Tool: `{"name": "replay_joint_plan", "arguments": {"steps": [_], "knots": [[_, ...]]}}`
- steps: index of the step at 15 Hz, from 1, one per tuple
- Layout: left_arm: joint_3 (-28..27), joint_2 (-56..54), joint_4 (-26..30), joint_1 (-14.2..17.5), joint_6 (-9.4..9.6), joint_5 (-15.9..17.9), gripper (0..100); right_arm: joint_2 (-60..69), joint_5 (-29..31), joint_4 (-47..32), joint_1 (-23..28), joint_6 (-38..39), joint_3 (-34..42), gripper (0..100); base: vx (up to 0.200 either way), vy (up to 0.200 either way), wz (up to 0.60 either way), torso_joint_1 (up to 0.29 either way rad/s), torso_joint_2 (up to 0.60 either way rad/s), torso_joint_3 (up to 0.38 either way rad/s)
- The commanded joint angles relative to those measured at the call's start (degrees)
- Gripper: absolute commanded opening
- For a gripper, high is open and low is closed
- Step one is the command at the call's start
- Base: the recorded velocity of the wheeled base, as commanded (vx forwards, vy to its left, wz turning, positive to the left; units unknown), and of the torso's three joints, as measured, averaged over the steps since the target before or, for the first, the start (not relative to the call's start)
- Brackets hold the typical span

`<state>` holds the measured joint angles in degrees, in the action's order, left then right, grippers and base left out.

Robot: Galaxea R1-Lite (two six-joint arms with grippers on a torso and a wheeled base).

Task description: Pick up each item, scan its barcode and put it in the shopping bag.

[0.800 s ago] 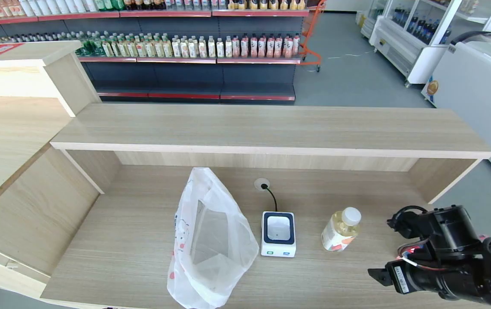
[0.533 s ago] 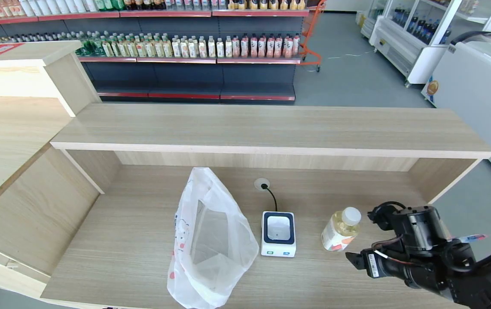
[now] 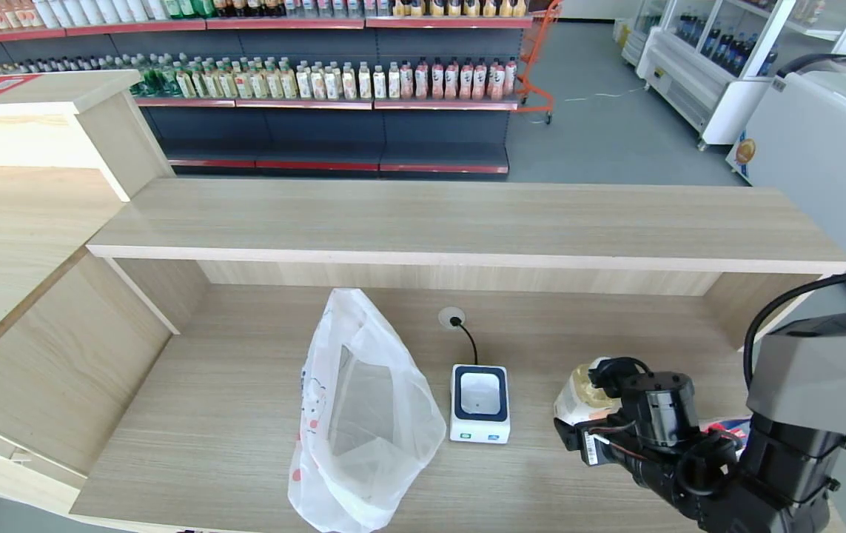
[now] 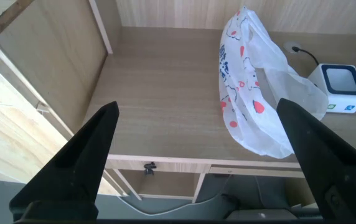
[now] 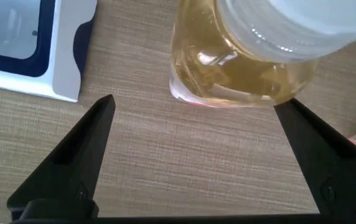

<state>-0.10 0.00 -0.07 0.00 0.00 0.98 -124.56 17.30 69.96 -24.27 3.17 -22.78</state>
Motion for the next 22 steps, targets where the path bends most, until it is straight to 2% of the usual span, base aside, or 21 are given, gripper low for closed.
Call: {"name": "replay_joint_plan", "arguments": {"steps": [1, 7, 11, 18, 19, 22], "knots": [[0.0, 0.0, 0.0, 0.0, 0.0, 0.0, 100, -4.3, 0.1, 2.0, -0.5, -1.6, -1.6, 100, 0.0, 0.0, 0.0, 0.0, 0.0, 0.0], [0.0, 0.0, 0.0, 0.0, 0.0, 0.0, 100, -9.7, 2.0, 9.4, -0.5, -7.8, -6.0, 100, 0.0, 0.0, 0.0, 0.0, 0.0, 0.0], [0.0, 0.0, 0.0, 0.0, 0.0, 0.0, 100, -11.6, 1.9, 10.1, -0.4, -8.0, -10.3, 100, 0.0, 0.0, 0.0, 0.0, 0.0, 0.0], [0.0, 0.0, 0.0, 0.0, 0.0, 0.0, 100, -11.8, 1.0, 11.2, 1.0, -7.9, -12.1, 100, 0.0, 0.0, 0.0, 0.0, 0.0, 0.0], [0.0, 0.0, 0.0, 0.0, 0.0, 0.0, 100, -11.8, 0.6, 11.2, 1.1, -7.9, -12.3, 0, 0.0, 0.0, 0.0, 0.0, 0.0, 0.0], [0.0, 0.0, 0.0, 0.0, 0.0, 0.0, 100, -12.0, 0.6, 11.2, 1.3, -8.1, -13.3, 0, 0.0, 0.0, 0.0, 0.0, 0.0, 0.0]]}}
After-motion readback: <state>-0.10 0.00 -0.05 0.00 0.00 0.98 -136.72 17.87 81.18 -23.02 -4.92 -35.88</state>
